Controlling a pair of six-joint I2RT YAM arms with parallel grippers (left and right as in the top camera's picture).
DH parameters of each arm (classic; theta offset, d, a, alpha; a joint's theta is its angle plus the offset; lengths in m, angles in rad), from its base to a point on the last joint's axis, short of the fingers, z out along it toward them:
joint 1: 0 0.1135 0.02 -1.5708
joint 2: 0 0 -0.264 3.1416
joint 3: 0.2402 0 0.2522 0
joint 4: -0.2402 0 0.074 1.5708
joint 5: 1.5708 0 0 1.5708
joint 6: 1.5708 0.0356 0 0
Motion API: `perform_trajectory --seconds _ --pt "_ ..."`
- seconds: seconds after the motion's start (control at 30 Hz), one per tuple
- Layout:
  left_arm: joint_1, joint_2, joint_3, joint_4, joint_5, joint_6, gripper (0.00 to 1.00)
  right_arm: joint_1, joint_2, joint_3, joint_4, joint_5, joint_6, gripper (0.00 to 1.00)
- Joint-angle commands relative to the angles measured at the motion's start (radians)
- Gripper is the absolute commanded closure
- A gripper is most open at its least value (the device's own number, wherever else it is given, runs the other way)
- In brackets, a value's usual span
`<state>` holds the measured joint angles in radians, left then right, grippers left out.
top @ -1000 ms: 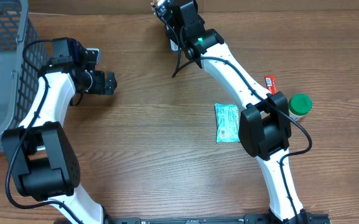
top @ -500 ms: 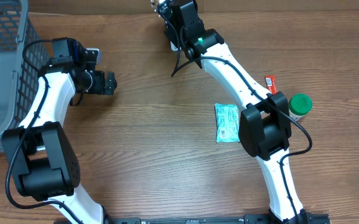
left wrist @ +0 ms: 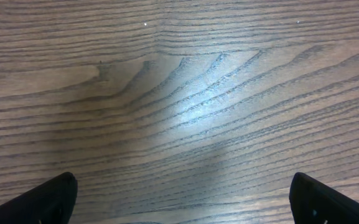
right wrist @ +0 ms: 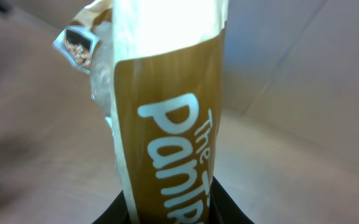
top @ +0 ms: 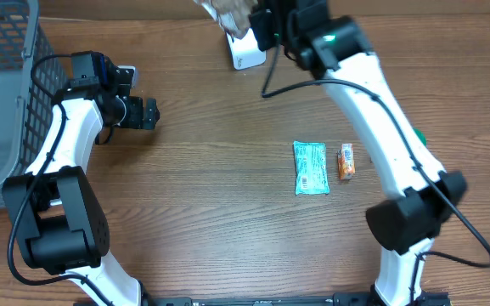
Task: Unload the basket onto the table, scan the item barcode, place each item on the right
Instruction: 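Carry the bag back down and lower it mid-table, opening the right gripper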
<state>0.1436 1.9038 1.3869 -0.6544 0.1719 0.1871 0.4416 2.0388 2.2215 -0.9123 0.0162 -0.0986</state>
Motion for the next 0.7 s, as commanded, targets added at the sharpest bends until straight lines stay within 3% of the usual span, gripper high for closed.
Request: perform_trajectory --seconds 0.0,0.17,0.3,0.47,0.67 --pt "-0.006 -0.034 0.023 0.001 0.004 0.008 0.0 -0.021 -0.006 0.007 -0.144 -0.294 0.073 0.96" --pt "-0.006 -0.034 0.023 0.001 0.004 0.008 0.0 -0.029 0.014 -0.025 -0.451 -0.433 0.065 0.96" --pt "-0.006 -0.034 0.023 0.001 0.004 0.008 0.0 -0.016 0.023 -0.123 -0.568 -0.434 -0.016 0.96" --pt "-0.006 -0.034 0.023 0.001 0.004 0.008 0.0 -0.002 0.023 -0.307 -0.508 -0.448 -0.094 0.96" --pt "-0.006 -0.034 0.023 0.001 0.004 0.008 0.0 -0.002 0.023 -0.512 -0.278 -0.448 -0.093 0.96"
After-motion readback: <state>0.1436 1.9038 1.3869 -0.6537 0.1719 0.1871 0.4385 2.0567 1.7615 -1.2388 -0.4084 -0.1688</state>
